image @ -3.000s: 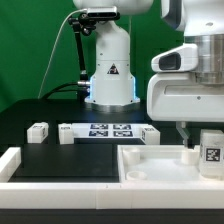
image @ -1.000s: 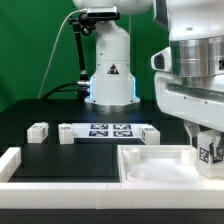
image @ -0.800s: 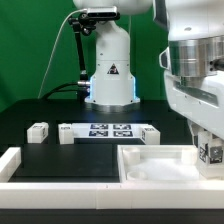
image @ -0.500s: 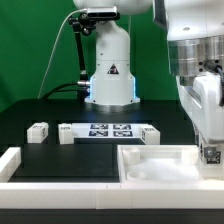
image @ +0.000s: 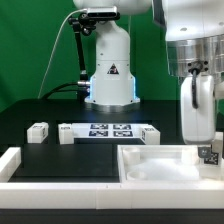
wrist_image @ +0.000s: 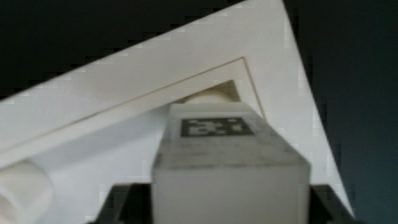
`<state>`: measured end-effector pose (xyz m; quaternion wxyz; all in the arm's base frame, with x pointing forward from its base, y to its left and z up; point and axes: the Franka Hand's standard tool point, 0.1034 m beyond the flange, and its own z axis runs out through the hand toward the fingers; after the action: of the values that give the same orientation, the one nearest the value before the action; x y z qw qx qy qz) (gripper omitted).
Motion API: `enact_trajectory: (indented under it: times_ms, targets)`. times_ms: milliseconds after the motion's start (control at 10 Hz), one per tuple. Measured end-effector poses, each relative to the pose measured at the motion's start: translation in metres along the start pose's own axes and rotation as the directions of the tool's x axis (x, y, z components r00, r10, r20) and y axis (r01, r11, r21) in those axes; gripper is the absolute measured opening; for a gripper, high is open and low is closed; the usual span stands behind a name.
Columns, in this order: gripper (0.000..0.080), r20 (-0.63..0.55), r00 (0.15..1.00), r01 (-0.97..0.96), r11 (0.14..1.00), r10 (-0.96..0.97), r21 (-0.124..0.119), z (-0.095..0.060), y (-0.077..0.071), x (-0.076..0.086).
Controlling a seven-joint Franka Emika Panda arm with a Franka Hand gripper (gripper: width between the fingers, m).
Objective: Assemble one leg
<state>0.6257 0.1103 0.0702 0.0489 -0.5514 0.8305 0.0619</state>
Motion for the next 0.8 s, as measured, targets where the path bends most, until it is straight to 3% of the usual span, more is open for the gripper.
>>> enact_trajectory:
  times_ms: [200, 300, 400, 800]
  targets:
    - [0.055, 0.002, 1.0, 0.017, 1.0, -0.017, -0.001, 0.0, 0.001, -0.001]
    - [0.055, 0.003, 0.994, 0.106, 0.994, -0.106, -0.001, 0.0, 0.0, -0.003]
    - [0.0628, 0.004, 0.994, 0.114, 0.994, -0.114, -0.002, 0.001, 0.001, -0.005]
    - [0.0649, 0.002, 0.871, 0.491, 0.871, -0.491, -0.018, 0.001, 0.007, -0.013]
